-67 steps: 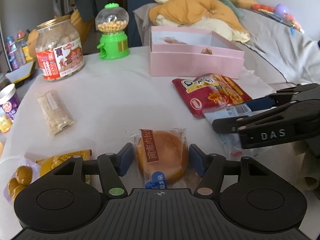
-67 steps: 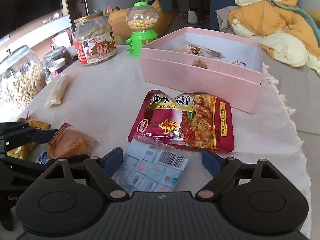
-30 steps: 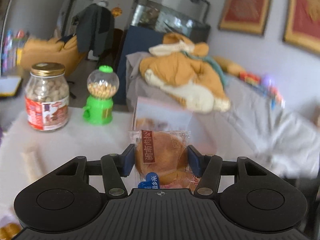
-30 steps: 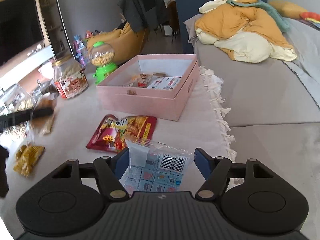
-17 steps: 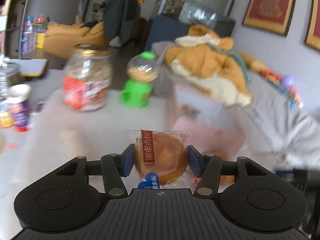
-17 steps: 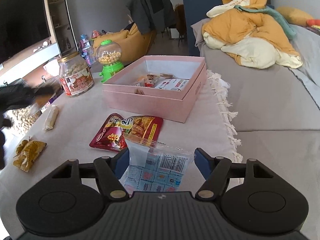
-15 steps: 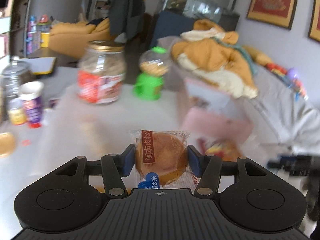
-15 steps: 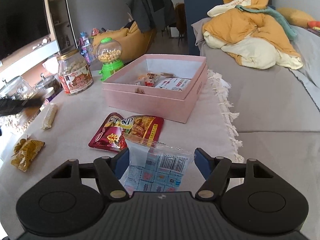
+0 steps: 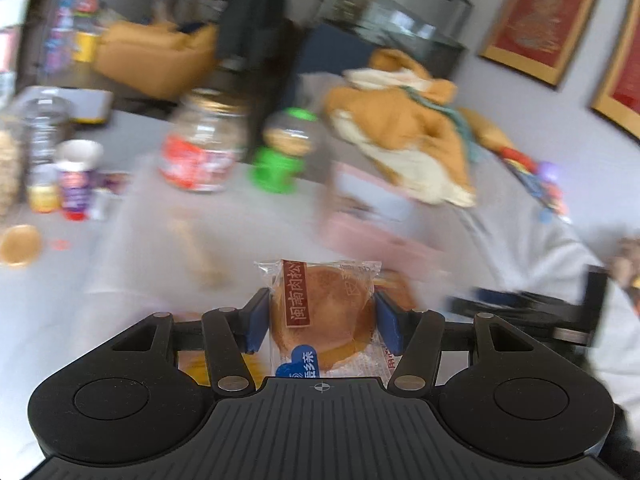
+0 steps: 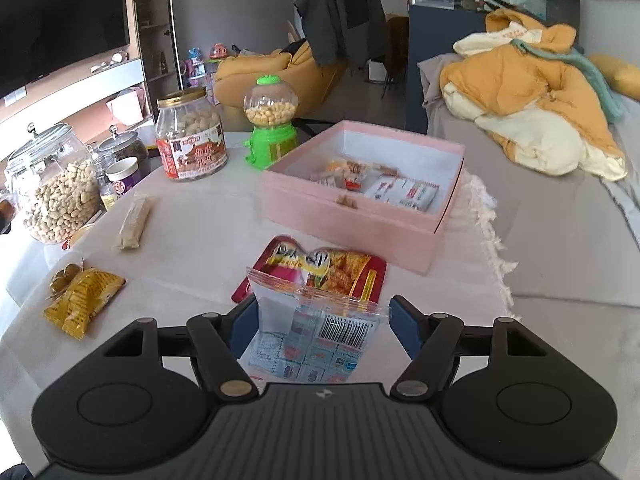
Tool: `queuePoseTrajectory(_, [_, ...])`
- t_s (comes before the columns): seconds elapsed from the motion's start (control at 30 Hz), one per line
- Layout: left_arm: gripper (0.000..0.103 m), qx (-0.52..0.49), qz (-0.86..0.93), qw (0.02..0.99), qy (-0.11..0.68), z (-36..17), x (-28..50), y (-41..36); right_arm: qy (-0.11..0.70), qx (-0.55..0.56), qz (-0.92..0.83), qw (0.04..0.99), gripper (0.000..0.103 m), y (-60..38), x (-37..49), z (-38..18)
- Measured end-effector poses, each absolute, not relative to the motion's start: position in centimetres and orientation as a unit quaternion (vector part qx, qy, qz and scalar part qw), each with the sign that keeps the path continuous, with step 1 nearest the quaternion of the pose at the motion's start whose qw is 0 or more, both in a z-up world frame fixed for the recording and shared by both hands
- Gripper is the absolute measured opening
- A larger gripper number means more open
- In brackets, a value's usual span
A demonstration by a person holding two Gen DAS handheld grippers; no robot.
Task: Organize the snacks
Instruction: 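Open both grippers over the pink box to drop the packets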
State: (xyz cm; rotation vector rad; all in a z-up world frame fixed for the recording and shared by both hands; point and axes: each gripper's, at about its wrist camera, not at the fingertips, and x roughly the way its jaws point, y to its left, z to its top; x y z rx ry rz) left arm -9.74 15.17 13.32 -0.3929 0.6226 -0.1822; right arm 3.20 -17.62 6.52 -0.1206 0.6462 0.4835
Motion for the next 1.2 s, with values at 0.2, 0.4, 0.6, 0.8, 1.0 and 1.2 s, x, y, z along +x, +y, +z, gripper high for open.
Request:
queuePoseTrajectory(0.2, [0.061, -0.124, -0.174, 0.94, 0.266, 18.8, -3.8, 7.9, 0.291, -0.052, 0.222, 0.929, 0.071, -18.7, 4.5, 9.2])
queuePoseTrajectory(0.4, [0.061, -0.107, -0.231, 0.94, 0.225, 19.8, 7.0, 1.7, 0.272, -0.022, 0.193, 0.942, 0.071, -22.1, 6.9, 11.5])
queuePoseTrajectory(0.6, [0.056, -0.1, -0.2, 0.938, 0.264, 10.4, 20.0, -0.9, 0.276, -0.028, 0.146, 0.95, 0.071, -24.1, 10.0, 11.1])
queuePoseTrajectory(0.8, [0.051, -0.159, -0.182, 0.924, 0.295, 6.7, 18.2, 5.3, 0.296, -0.018, 0.137, 0.945, 0.071, -24.6, 13.0, 9.7])
queuePoseTrajectory(1.0, [0.051, -0.14, -0.094, 0.942, 0.289, 7.3, 11.3, 12.7, 0.267, 0.013, 0.157, 0.951, 0.071, -21.3, 18.3, 11.9])
queuePoseTrajectory(1.2, [0.051, -0.183, 0.077, 0.939, 0.281, 5.3, 4.7, 22.3, 0.318, 0.067, 0.188, 0.927, 0.075, -17.3, 24.8, 12.4])
